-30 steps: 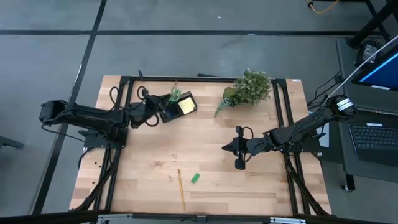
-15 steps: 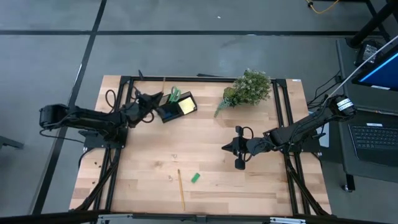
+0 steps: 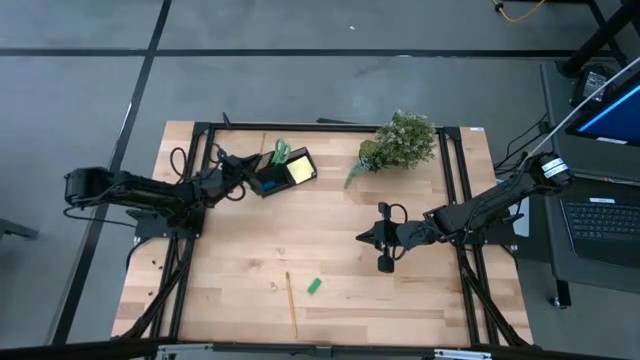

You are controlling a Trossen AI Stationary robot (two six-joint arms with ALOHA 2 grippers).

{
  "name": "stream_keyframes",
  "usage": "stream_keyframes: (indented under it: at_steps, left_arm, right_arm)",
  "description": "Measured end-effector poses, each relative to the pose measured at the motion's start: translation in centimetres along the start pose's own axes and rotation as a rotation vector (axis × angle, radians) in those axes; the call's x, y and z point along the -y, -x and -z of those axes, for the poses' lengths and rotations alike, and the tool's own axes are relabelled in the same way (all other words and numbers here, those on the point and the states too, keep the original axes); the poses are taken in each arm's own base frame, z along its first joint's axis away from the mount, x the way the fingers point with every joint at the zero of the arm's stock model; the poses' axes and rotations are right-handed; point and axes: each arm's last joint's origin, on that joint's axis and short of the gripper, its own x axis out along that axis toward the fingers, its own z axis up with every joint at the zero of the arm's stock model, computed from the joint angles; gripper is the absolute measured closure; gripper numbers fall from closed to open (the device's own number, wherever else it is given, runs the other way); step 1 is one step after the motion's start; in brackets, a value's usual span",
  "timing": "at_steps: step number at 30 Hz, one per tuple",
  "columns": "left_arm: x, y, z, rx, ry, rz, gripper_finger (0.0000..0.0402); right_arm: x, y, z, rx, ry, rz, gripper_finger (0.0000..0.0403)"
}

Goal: Pick and place office supplies into organizer
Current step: Put the top yellow pencil into the desk organizer, then put the yellow pencil into the desk organizer

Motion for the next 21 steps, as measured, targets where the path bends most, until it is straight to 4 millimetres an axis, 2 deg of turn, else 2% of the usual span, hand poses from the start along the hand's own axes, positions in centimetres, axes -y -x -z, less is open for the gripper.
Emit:
stream_keyframes:
  at_steps: [13, 21]
  left_arm:
    - [0.15, -0.31, 0.96, -0.056, -0.020, -0.003, 0.0339]
    - [0.42, -0.20, 0.50, -0.020, 0.029, 0.043, 0.0330]
  right_arm:
    - [0.00, 0.00, 0.00, 0.000, 0.000, 0.000, 0.0386]
    - [0.00, 0.00, 0.00, 0.000, -0.001, 0.000, 0.0386]
